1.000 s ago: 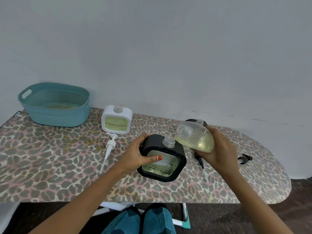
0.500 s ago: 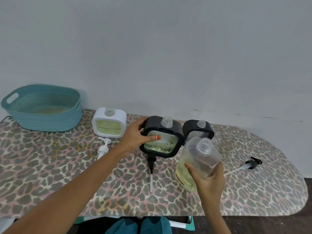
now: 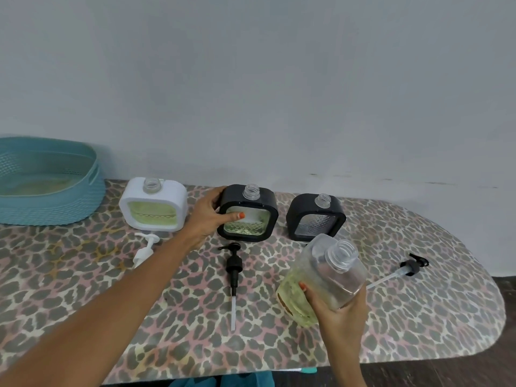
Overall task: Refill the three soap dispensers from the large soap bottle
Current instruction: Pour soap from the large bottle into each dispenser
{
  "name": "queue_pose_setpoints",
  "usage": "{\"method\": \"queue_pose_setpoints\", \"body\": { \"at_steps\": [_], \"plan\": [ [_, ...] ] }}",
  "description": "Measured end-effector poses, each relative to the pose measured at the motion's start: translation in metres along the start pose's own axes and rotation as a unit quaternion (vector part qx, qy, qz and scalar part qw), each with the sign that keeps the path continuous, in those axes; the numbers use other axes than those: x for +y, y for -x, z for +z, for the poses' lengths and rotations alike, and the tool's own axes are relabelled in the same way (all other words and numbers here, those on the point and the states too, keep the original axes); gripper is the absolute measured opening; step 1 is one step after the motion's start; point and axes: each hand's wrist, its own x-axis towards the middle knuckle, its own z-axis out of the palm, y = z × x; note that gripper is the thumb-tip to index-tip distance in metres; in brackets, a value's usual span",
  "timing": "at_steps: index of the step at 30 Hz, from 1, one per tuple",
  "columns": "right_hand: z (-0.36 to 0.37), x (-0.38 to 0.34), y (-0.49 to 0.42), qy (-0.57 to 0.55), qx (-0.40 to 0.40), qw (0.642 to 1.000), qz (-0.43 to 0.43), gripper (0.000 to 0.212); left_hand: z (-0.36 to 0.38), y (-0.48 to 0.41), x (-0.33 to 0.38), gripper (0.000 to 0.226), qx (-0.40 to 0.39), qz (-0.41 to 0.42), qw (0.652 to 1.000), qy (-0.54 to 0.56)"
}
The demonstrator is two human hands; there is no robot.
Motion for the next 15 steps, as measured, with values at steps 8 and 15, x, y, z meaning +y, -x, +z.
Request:
{"method": "queue_pose_setpoints", "body": {
  "at_steps": [8,15],
  "plan": [
    [0.002,0.000,0.001,-0.005,0.009,1.000,0.006,0.075,0.000,-0.006,-0.013,0.053,0.007,-0.016,1.000,-0.001],
    [0.003,-0.008,0.002,-0.029,0.015,0.999,0.024,0.069,-0.004,-0.004,-0.015,0.059,-0.015,-0.022,1.000,-0.003]
  ]
}}
